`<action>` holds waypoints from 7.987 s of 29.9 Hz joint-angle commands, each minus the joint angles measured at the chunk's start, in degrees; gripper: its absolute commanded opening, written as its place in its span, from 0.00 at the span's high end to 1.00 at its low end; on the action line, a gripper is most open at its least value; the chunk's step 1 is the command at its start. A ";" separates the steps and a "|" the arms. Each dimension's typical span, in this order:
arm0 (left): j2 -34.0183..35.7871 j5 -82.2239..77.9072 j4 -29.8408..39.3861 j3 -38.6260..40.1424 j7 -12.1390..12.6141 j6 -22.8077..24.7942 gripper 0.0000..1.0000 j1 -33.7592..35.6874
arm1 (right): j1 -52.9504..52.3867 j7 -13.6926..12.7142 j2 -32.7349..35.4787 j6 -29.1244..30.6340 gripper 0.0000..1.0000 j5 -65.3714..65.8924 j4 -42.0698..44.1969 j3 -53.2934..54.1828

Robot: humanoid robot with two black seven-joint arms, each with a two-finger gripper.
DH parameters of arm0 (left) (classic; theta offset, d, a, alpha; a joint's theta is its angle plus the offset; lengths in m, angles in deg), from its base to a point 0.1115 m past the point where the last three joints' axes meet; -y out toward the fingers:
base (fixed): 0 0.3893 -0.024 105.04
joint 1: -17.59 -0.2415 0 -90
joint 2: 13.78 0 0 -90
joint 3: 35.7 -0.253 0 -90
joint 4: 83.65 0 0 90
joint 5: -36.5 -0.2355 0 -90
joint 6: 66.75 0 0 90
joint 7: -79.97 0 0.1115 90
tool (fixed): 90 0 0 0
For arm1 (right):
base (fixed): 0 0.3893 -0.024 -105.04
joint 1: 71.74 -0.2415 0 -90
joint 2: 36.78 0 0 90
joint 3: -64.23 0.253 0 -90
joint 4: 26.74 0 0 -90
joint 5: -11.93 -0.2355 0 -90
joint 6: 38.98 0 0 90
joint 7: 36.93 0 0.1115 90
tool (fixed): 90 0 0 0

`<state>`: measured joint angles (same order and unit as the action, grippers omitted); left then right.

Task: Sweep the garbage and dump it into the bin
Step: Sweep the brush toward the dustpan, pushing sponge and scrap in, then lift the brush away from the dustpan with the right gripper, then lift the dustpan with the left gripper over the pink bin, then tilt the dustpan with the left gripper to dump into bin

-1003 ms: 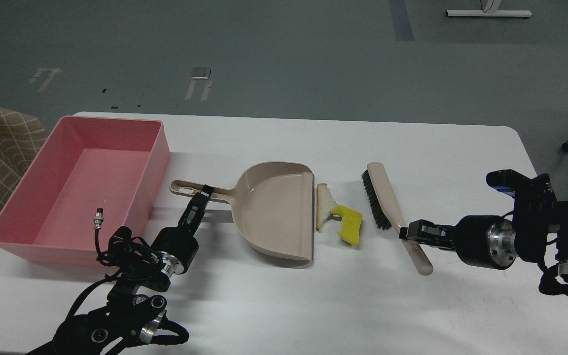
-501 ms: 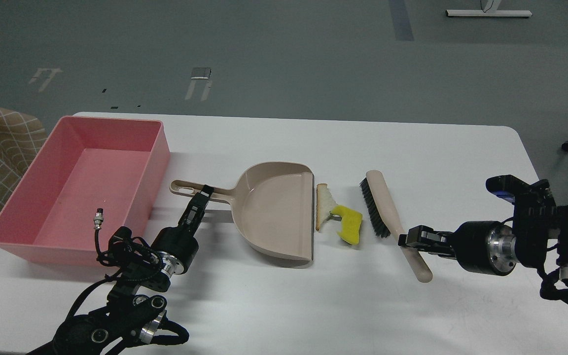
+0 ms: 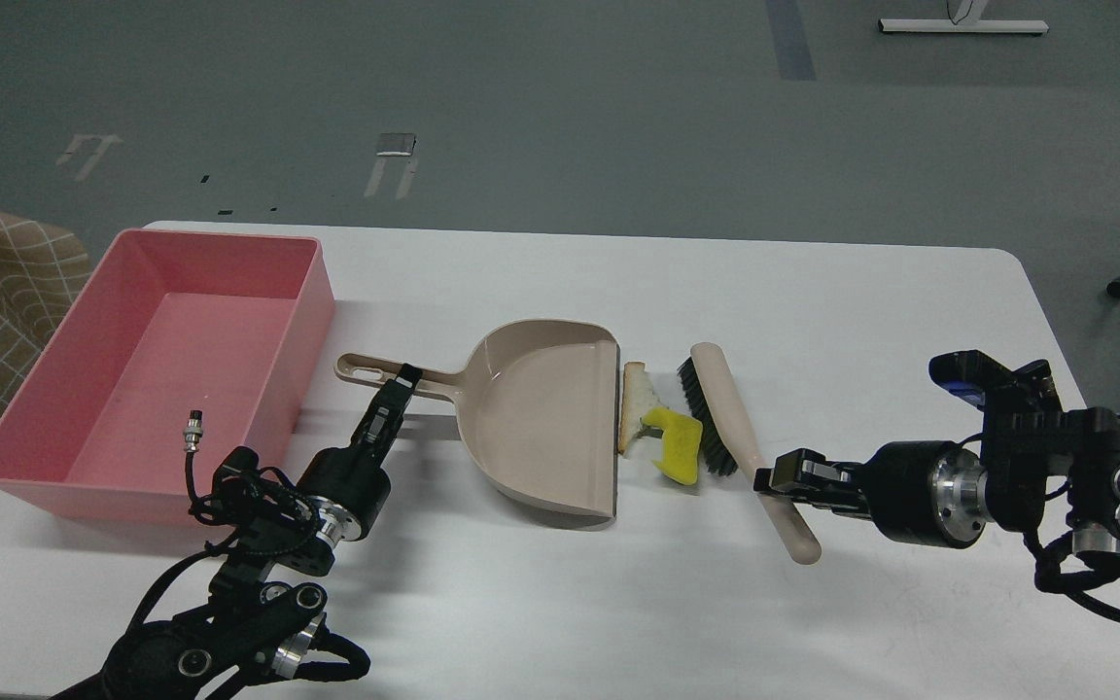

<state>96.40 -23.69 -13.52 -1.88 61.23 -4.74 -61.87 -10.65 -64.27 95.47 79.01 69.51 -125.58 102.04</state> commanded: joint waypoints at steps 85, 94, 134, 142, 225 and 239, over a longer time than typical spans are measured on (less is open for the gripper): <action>0.39 -0.01 0.53 0.02 -1.03 -0.01 1.00 0.18 | -5.55 0.80 5.30 0.01 1.00 -0.10 8.05 11.85; 1.00 -0.01 0.71 0.02 -0.86 -0.01 1.00 0.18 | -2.73 0.80 5.65 0.01 1.00 -0.10 7.96 11.85; 6.10 0.95 12.04 0.98 1.16 -0.01 1.00 -0.08 | -1.77 0.80 5.04 0.01 1.00 -0.10 7.87 11.76; 7.94 1.04 13.01 1.07 2.04 -0.01 1.00 -0.17 | -1.42 0.80 4.95 0.01 1.00 -0.10 7.87 11.76; 35.71 26.53 15.21 10.91 3.71 -0.01 1.00 7.65 | 1.05 0.71 3.10 0.01 1.00 0.17 8.40 11.15; 42.66 27.32 14.95 11.18 2.66 -0.01 1.00 6.69 | 1.05 0.71 2.58 0.01 1.00 0.17 8.93 11.15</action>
<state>137.92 3.72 1.44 9.49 64.10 -4.75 -54.88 -9.60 -63.56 98.42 79.02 69.68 -116.85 113.18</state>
